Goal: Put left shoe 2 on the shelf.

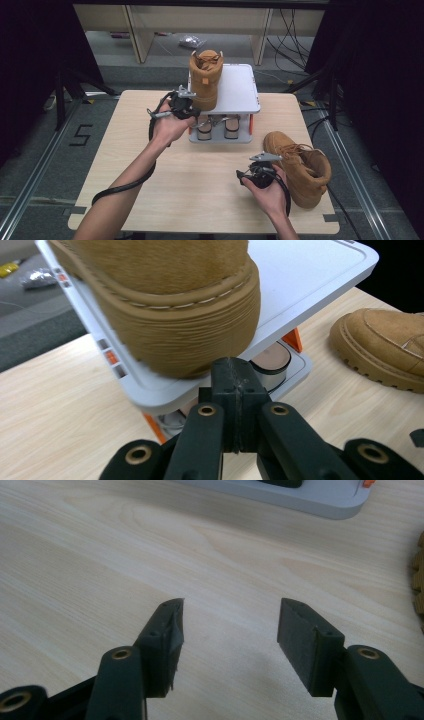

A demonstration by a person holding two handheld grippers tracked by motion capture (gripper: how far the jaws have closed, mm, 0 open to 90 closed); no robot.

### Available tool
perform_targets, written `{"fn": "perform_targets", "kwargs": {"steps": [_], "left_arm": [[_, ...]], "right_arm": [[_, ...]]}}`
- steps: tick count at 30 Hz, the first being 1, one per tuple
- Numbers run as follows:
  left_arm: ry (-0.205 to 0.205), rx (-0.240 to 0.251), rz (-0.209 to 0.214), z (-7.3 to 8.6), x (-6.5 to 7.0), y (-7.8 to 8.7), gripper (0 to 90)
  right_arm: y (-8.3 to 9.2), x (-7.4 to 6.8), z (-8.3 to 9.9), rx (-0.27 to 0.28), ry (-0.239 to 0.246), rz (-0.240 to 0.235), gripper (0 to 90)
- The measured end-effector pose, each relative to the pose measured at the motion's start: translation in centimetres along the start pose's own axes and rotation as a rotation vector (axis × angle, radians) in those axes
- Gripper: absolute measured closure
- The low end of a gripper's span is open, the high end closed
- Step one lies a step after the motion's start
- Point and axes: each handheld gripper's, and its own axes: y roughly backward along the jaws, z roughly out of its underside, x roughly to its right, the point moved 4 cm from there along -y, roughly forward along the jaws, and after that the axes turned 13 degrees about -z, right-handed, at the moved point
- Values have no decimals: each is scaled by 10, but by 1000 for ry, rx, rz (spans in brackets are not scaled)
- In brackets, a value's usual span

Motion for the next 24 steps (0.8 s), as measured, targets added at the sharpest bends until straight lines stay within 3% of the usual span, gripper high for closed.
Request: {"fn": "perform_targets", "kwargs": {"steps": [6, 10, 11, 12, 16, 17, 21, 22, 24], "left_arm": [[-36, -12, -27, 16, -18, 15, 840], [-18, -2, -55, 34, -35, 22, 798], [-13, -2, -62, 38, -39, 24, 782], [-10, 5, -65, 43, -42, 25, 772], [2, 21, -70, 63, -52, 29, 731], [21, 34, -74, 67, -53, 29, 721], [14, 36, -80, 86, -59, 30, 646], [20, 40, -92, 92, -60, 30, 634], [34, 36, -91, 100, -61, 31, 607]], "right_arm": [[3, -1, -2, 4, -6, -3, 446], [5, -1, -4, 12, -5, -8, 446], [4, 2, -6, 29, 25, 1, 446], [6, -1, -5, 13, -10, -3, 445], [9, 3, -9, 32, 21, 4, 445], [11, 3, -10, 39, 21, 1, 446], [17, 1, -15, 70, 0, -11, 446], [20, 3, -16, 62, 18, 7, 446], [22, 3, -18, 74, 16, 0, 446]]}}
